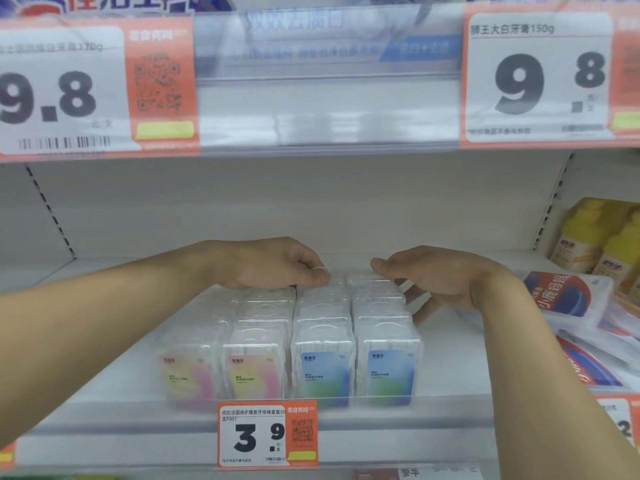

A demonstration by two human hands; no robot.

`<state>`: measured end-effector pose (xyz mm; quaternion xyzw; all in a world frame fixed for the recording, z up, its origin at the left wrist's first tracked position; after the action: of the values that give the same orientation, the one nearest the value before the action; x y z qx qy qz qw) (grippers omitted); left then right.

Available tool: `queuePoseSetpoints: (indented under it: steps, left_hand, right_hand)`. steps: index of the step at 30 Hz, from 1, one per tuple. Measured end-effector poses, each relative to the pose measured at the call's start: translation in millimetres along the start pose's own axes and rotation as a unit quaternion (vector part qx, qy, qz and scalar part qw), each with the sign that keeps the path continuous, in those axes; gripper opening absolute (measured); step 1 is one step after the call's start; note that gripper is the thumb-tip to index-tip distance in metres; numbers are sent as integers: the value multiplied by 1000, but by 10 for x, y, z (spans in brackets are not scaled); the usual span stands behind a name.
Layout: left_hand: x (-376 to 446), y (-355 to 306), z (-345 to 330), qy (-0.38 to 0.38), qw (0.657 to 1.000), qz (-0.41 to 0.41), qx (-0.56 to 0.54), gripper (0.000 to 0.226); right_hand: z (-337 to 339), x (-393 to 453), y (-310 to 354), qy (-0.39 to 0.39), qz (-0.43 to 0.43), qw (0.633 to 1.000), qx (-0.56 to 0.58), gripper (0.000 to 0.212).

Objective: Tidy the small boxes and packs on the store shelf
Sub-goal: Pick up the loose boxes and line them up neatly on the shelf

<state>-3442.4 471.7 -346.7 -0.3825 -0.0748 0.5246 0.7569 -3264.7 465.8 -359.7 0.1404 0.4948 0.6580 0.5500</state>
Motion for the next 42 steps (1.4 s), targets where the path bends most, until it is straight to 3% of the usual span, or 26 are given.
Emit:
queuePoseSetpoints:
  steps: [5,19,23,26,29,31,32,34,36,38,42]
  left_hand:
    - [-8,-24,-14,-4,1000,-2,6,27]
    - [19,-70,-25,-26,994,-23,102,29]
    - [-33,-21,15,-12,998,-12,64,43]
    - [-157,23,457,-105,993,-11,45,46]
    - [-406,280,1061,-257,964,18,69,26]
    - [-474,604,1242,-290,943,75,143,22]
    - [-468,784,1246,-279,937,109,178,24]
    - [-406,1130,1176,-231,939,167,194,54]
    - [-331,1345,1052,-173,952,189,167,77]
    - [-245,1486,910,-112,957,198,179,84]
    - [-285,1555,979,-153,948,175,217,86]
  right_hand:
    - [-47,-86,47,23,-23,999,4,40]
    - [-108,-124,110,-2,-67,993,-95,49]
    - [-55,-171,81,-14,-86,989,-117,64]
    - [215,-202,173,-114,-59,975,-182,65]
    - [384,-301,528,-257,73,941,-210,42]
    - [252,-342,812,-283,166,925,-192,25]
    - [130,-311,958,-271,193,922,-197,21]
    - [-116,-124,1218,-226,200,923,-237,18]
    - [-377,184,1446,-162,163,919,-321,22]
    - [-610,516,1611,-100,120,908,-390,28]
    - [-902,1146,1719,-38,45,912,-406,31]
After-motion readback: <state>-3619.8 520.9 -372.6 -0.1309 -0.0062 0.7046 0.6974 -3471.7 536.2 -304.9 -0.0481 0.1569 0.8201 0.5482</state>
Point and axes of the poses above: each hand's wrist, its own x-axis towards the middle knuckle, its own z-axis out of the back of the hand, y = z × x, the point moved 10 cm from there along x, towards the middle knuckle, and after that the axes turned 3 degrees about y, right-handed, at the moved point
